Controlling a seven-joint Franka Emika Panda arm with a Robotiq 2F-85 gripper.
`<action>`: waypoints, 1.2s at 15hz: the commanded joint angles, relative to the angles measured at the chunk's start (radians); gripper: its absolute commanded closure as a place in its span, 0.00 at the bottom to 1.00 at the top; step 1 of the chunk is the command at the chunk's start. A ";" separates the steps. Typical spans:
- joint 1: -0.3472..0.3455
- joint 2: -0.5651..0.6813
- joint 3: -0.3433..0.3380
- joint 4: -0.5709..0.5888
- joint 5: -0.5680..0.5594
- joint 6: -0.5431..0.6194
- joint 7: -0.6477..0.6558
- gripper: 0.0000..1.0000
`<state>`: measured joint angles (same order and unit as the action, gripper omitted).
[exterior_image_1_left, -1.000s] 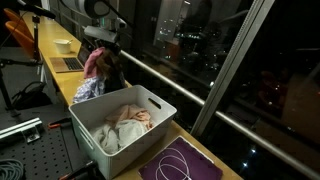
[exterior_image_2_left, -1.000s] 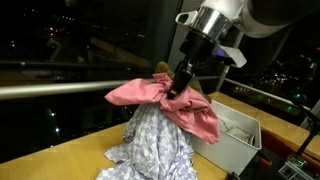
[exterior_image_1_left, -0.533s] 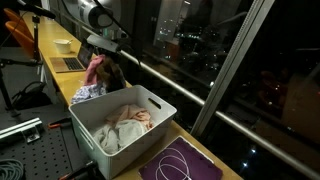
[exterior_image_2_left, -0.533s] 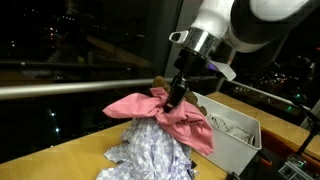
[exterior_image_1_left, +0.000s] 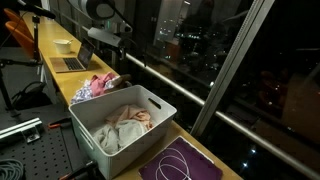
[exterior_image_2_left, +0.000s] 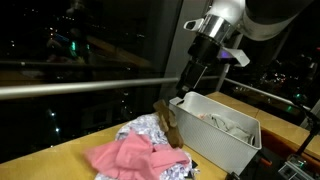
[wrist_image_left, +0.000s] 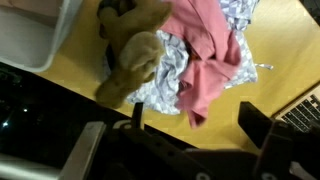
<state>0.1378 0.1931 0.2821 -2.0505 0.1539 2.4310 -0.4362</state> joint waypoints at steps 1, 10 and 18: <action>-0.069 -0.192 -0.046 -0.154 0.090 -0.045 -0.090 0.00; -0.187 -0.347 -0.370 -0.369 0.075 -0.044 -0.379 0.00; -0.166 -0.248 -0.377 -0.455 0.086 0.128 -0.530 0.00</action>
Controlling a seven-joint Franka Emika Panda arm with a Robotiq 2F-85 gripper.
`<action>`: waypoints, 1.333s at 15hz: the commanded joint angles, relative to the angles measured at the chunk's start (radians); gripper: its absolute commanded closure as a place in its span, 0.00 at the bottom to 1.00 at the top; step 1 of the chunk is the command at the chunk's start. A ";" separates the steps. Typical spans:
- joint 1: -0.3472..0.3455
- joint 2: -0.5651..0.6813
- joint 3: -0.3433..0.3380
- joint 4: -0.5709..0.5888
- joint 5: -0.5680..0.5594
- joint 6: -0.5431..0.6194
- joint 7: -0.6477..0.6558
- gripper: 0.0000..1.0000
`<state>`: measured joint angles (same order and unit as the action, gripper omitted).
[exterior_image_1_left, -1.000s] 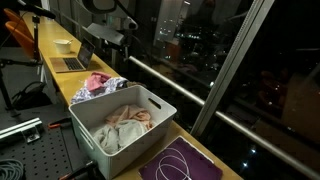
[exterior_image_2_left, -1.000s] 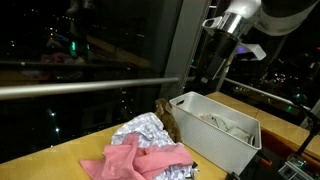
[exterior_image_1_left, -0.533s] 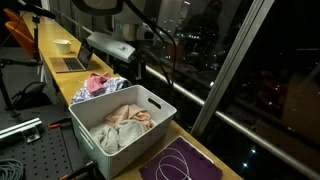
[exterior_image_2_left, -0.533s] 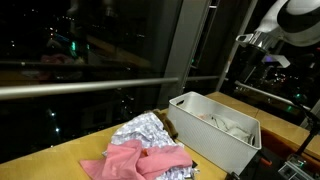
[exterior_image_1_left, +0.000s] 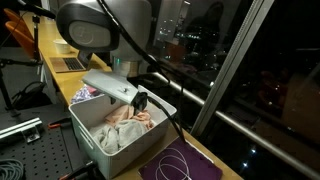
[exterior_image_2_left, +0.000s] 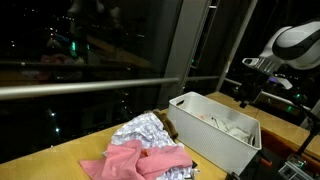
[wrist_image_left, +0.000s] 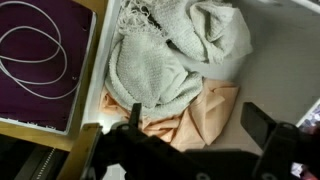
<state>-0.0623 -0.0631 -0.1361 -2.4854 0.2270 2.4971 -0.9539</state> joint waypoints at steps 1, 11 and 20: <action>0.046 0.024 0.058 -0.027 0.000 0.093 -0.006 0.00; -0.010 0.322 0.098 -0.082 -0.234 0.444 -0.073 0.00; 0.072 0.574 -0.020 0.005 -0.547 0.620 0.120 0.00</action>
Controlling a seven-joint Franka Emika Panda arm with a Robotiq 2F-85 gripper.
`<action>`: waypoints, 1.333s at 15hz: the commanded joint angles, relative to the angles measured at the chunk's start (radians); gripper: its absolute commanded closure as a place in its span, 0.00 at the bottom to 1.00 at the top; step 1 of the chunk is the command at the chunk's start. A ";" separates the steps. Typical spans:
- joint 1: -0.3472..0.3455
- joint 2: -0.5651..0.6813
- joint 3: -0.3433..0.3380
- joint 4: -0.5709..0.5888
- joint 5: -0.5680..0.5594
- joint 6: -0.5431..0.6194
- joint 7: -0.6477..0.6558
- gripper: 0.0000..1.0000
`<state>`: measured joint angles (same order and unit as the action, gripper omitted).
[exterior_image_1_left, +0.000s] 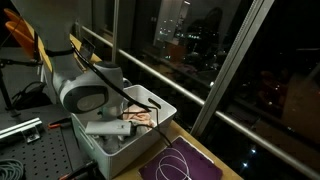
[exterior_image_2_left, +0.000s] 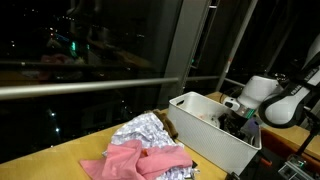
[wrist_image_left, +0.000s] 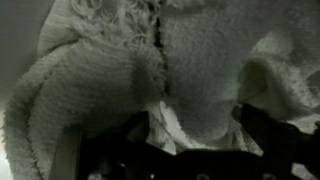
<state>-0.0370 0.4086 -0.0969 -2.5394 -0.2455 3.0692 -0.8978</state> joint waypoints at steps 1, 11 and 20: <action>0.046 0.123 -0.058 0.071 -0.087 0.051 0.075 0.00; -0.175 -0.014 0.111 0.016 -0.065 -0.017 0.064 0.88; -0.578 -0.227 0.395 -0.049 0.253 -0.171 -0.173 0.99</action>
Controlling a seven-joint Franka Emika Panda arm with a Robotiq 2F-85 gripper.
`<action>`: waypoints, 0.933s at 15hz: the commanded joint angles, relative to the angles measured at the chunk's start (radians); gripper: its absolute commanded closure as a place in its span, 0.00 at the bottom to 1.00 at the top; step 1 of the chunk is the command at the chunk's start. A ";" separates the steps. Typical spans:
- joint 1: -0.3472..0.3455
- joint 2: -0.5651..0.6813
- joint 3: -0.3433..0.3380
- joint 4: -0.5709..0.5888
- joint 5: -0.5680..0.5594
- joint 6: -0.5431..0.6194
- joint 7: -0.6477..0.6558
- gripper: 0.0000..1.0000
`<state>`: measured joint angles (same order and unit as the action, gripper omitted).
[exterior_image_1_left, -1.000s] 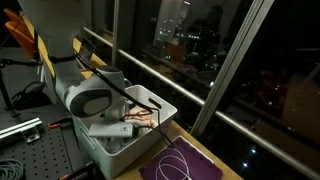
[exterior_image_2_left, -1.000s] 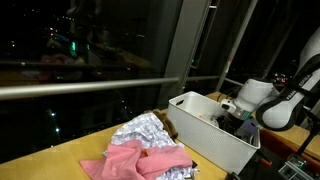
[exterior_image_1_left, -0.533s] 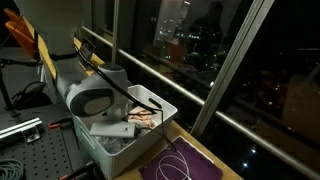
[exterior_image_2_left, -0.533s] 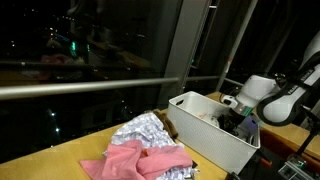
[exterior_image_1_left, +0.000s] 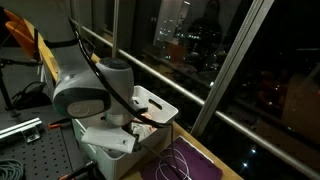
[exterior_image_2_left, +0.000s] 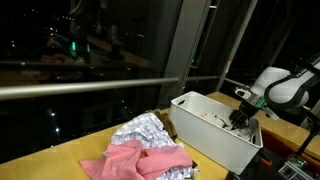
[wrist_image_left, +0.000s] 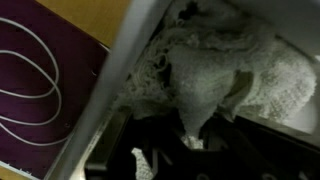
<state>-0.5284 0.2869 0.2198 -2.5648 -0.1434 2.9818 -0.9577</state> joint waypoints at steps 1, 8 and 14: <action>-0.090 -0.138 0.084 -0.018 0.216 -0.119 -0.157 0.99; 0.201 -0.393 -0.126 0.055 0.348 -0.383 -0.200 0.99; 0.444 -0.549 -0.180 0.223 0.268 -0.570 -0.056 0.99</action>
<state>-0.1839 -0.1980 0.0623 -2.4143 0.1689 2.4938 -1.0820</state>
